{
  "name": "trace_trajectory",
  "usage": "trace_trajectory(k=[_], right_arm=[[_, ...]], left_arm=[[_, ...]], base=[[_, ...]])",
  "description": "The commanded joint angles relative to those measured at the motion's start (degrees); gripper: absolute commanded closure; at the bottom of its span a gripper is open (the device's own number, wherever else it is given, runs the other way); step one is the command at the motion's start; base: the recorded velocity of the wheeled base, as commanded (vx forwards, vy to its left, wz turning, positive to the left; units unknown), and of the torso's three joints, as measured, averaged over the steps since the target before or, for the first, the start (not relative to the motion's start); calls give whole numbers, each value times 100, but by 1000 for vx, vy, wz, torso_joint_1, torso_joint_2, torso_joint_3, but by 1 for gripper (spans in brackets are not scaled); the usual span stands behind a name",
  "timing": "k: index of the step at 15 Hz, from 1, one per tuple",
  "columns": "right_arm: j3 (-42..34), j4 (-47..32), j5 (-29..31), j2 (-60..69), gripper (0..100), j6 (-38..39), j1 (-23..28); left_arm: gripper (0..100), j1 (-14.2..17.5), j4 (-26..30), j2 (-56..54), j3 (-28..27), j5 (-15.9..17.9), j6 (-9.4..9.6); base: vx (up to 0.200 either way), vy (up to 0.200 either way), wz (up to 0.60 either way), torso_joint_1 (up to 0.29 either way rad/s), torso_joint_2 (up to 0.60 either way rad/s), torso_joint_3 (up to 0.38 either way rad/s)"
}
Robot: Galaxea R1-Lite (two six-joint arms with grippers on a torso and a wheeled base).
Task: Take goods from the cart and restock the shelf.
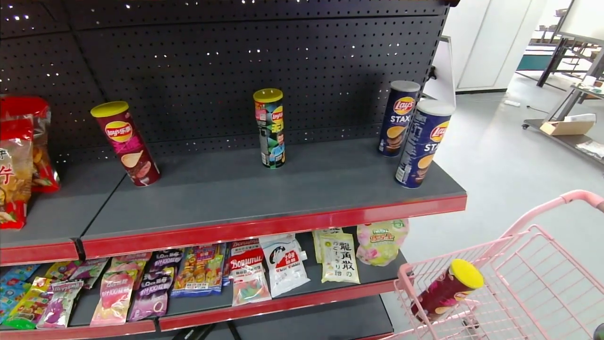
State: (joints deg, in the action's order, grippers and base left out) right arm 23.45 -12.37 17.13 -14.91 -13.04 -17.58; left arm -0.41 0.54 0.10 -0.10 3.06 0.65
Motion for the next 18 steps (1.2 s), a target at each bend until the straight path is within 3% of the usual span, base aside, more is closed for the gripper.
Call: trace_trajectory(k=[1, 4, 12, 14, 15, 16, 17, 18], right_arm=[[-104, -2, -166, 401, 100, 4, -97], [-104, -2, -368, 427, 100, 12, -149], [-210, -2, -430, 427, 100, 338, -193], [-298, 7, -438, 436, 100, 346, -202], [-298, 16, -438, 383, 100, 382, -202], [-333, 7, -474, 260, 100, 478, -202], [-377, 16, -474, 111, 100, 478, -211], [-359, 51, -553, -56, 100, 487, -220]], left_arm=[[0, -2, -1, 8, 1, -7, -3], [0, -2, -1, 8, 1, 2, -3], [0, -29, 8, 289, 1, -7, -29], [0, -46, -10, 289, -69, 54, 138], [0, -82, 43, 491, -456, 116, 173], [0, -82, 157, 2302, -2056, 169, -319], [0, -134, 140, 3075, -2680, 257, -416], [0, -336, 78, 3673, -3031, 573, -381]], base=[[200, 0, 0, 12, -2, 7], [200, 0, 0, 2, 2, 1], [0, 0, 0, 0, 0, 0], [0, 0, 0, 0, 0, 0], [0, 0, 0, 0, 0, 0], [0, 0, 0, 0, 0, 0], [0, 0, 0, 0, 0, 0], [0, 0, 0, 0, 0, 0]])
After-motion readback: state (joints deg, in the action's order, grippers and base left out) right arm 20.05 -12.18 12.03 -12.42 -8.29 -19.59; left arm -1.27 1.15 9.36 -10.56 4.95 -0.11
